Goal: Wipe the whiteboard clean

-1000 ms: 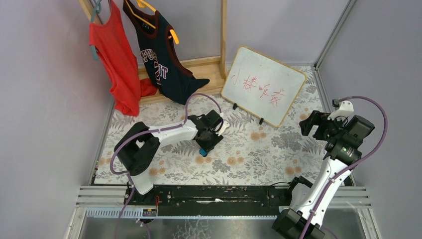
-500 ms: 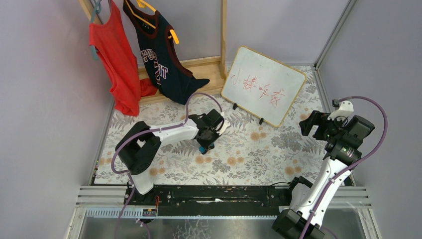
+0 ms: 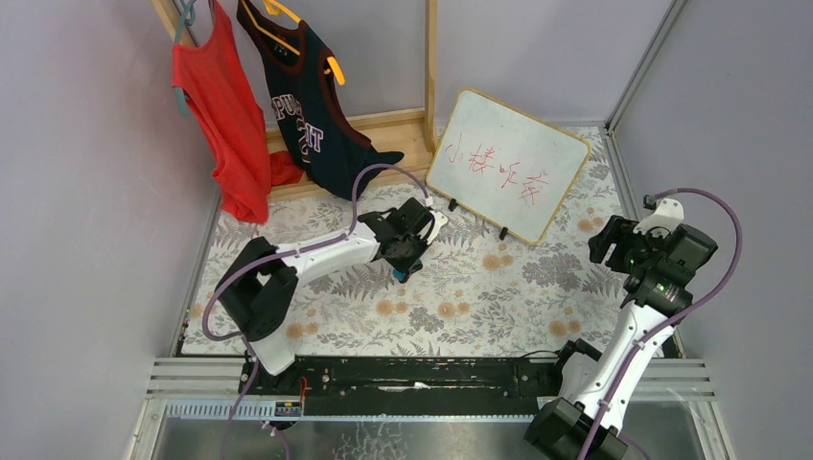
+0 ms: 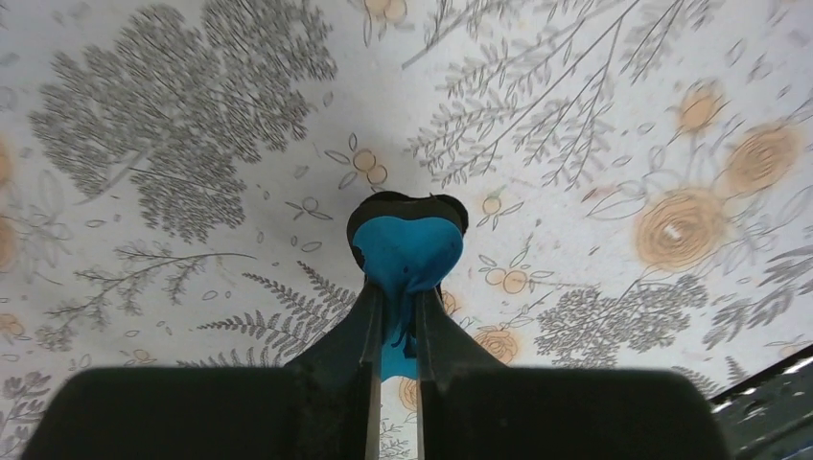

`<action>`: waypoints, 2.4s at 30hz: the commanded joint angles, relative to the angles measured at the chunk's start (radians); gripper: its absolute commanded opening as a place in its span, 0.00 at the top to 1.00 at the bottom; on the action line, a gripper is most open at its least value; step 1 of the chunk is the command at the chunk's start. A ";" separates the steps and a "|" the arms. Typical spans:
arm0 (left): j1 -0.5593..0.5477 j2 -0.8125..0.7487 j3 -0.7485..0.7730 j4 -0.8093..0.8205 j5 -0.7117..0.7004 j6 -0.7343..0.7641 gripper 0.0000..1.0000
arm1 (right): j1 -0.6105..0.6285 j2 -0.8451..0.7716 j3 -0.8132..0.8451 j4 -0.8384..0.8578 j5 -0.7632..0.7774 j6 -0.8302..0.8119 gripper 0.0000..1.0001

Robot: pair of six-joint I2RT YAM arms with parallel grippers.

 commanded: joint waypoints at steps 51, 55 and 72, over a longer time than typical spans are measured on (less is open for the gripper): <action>0.066 -0.287 -0.187 0.592 -0.034 -0.142 1.00 | 0.182 1.148 1.191 -0.481 -0.376 -0.560 0.38; 0.069 -0.303 -0.197 0.604 -0.035 -0.140 1.00 | 0.182 1.246 1.330 -0.571 -0.407 -0.594 0.38; 0.079 -0.311 -0.201 0.607 -0.058 -0.136 1.00 | 0.182 1.352 1.415 -0.674 -0.504 -0.693 0.34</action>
